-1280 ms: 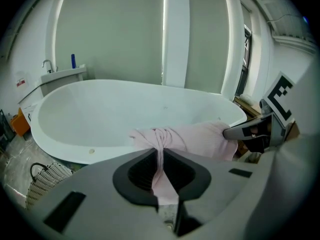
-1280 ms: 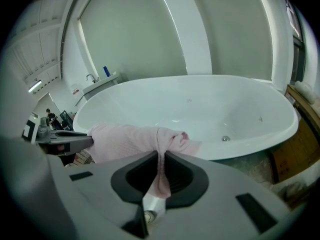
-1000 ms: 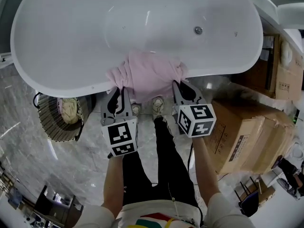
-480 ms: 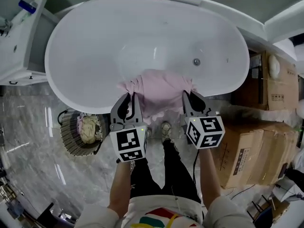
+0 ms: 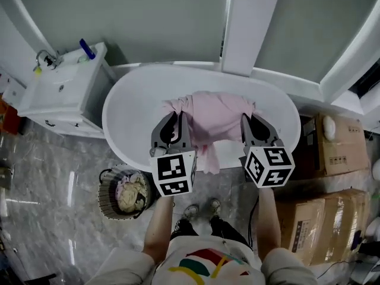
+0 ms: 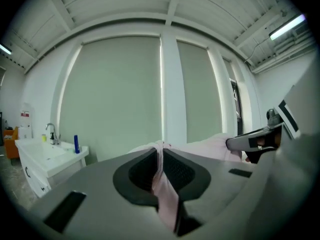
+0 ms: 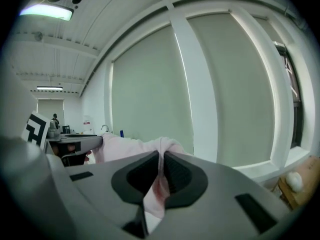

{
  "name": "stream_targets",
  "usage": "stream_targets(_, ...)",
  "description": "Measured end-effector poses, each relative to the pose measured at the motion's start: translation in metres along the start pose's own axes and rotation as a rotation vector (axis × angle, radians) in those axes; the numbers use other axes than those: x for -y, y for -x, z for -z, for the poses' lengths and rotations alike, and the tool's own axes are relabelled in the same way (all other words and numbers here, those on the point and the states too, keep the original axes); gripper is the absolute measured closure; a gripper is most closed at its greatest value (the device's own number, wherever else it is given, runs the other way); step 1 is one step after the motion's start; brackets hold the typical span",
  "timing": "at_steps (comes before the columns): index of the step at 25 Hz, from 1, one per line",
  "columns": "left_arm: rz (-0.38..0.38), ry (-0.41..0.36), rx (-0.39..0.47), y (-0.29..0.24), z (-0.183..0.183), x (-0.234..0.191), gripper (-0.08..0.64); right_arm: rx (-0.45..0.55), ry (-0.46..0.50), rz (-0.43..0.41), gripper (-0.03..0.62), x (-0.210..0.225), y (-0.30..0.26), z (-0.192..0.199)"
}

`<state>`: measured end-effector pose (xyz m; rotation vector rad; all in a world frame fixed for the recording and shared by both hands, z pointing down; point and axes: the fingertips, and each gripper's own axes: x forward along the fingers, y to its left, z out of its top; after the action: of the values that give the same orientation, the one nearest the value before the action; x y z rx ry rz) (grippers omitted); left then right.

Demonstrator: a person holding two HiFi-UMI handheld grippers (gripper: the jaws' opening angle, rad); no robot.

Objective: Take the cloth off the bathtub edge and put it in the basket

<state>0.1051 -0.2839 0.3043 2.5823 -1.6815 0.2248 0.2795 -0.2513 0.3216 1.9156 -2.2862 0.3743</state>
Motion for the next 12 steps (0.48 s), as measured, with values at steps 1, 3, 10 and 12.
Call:
stream_targets(1, -0.006, -0.001, 0.033, 0.004, -0.020, -0.003, 0.508, 0.033, 0.011, -0.003, 0.552, -0.005, 0.004, -0.021)
stream_targets(3, -0.019, -0.012, 0.099, 0.014, -0.060, -0.012, 0.508, 0.107, 0.031, -0.014, 0.552, -0.016, 0.012, -0.063)
stream_targets(10, -0.066, -0.042, 0.262, 0.053, -0.147, -0.024, 0.508, 0.246, 0.096, -0.079, 0.552, -0.047, 0.042, -0.145)
stream_targets(12, -0.077, -0.041, 0.283, 0.064, -0.154, -0.025, 0.508, 0.267, 0.111, -0.088, 0.552, -0.055, 0.050, -0.151)
